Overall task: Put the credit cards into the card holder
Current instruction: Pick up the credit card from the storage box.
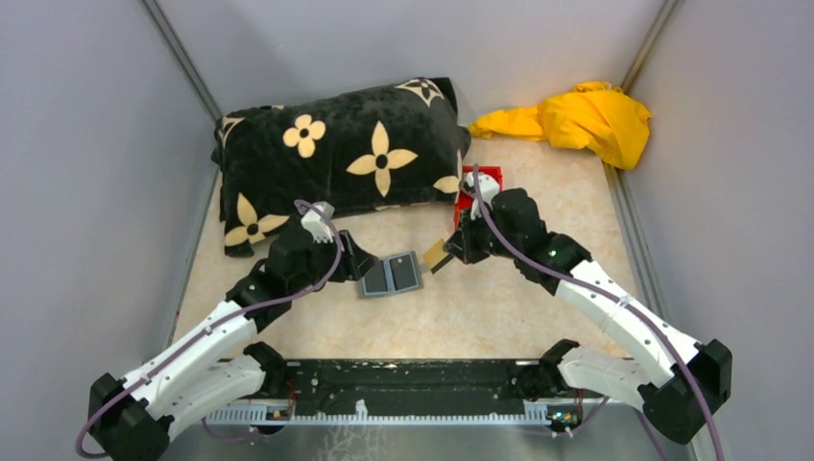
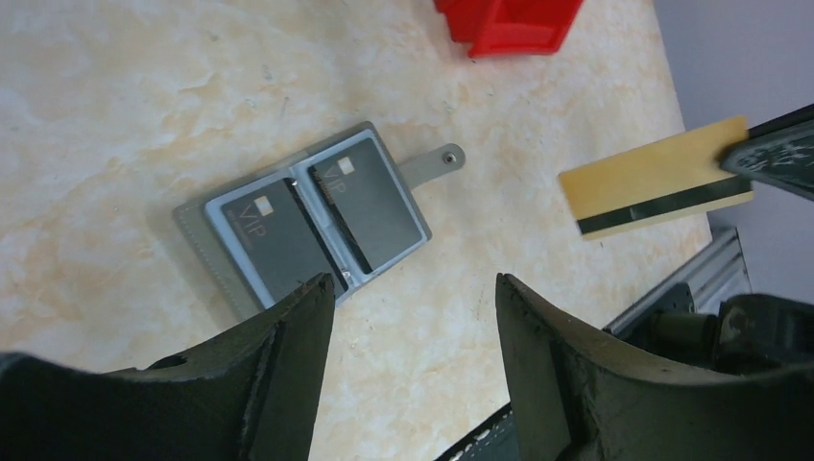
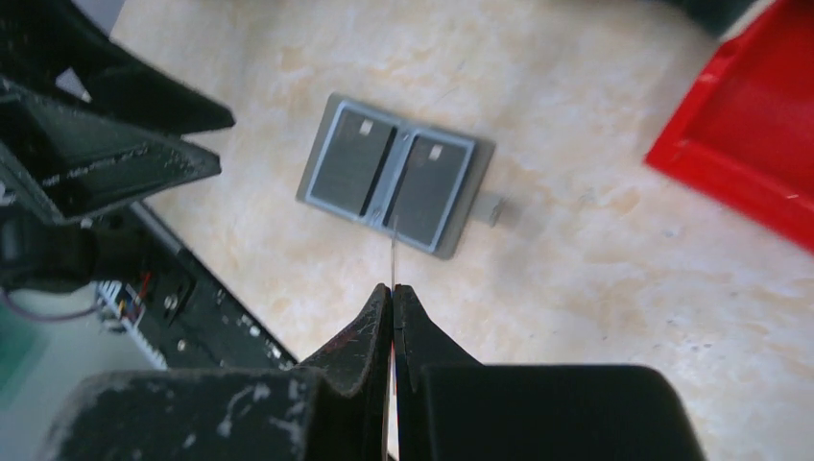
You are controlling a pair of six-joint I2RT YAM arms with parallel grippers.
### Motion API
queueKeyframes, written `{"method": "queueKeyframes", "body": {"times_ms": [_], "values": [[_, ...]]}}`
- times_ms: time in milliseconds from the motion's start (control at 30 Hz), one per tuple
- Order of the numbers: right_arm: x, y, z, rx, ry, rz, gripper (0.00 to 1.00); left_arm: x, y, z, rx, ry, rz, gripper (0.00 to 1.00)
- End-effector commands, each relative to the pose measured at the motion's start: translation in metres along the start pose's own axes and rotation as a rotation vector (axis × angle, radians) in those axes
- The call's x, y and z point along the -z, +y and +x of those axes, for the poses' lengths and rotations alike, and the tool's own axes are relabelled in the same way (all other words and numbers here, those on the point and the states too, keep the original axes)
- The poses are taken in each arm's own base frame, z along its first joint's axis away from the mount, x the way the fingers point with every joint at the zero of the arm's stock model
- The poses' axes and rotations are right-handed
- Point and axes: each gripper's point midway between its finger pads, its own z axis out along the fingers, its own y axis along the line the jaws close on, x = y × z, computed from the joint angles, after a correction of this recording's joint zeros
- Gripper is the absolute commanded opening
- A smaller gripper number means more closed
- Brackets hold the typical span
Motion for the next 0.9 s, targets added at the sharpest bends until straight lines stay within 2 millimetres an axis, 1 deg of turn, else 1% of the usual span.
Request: {"method": "queueKeyframes", "body": {"times_ms": [0, 133, 367, 567, 700, 867], "values": [[0.004, 0.043, 0.008, 0.009, 0.026, -0.211, 0.0, 0.004, -0.035, -0.009, -0.11, -0.005, 0.187, 0.69], [0.002, 0.058, 0.028, -0.007, 0.084, -0.311, 0.0, 0.002, -0.05, 0.004, -0.108, 0.039, 0.303, 0.69], [0.004, 0.082, 0.047, -0.049, 0.151, -0.48, 0.0, 0.004, -0.073, 0.021, -0.127, 0.098, 0.487, 0.69], [0.003, 0.091, 0.054, -0.075, 0.191, -0.549, 0.0, 0.009, -0.089, 0.033, -0.144, 0.158, 0.618, 0.68], [-0.002, 0.093, 0.057, -0.089, 0.206, -0.569, 0.0, 0.012, -0.092, 0.042, -0.145, 0.201, 0.666, 0.66], [-0.006, 0.094, 0.055, -0.097, 0.204, -0.577, 0.0, 0.014, -0.093, 0.048, -0.137, 0.23, 0.689, 0.61]]}}
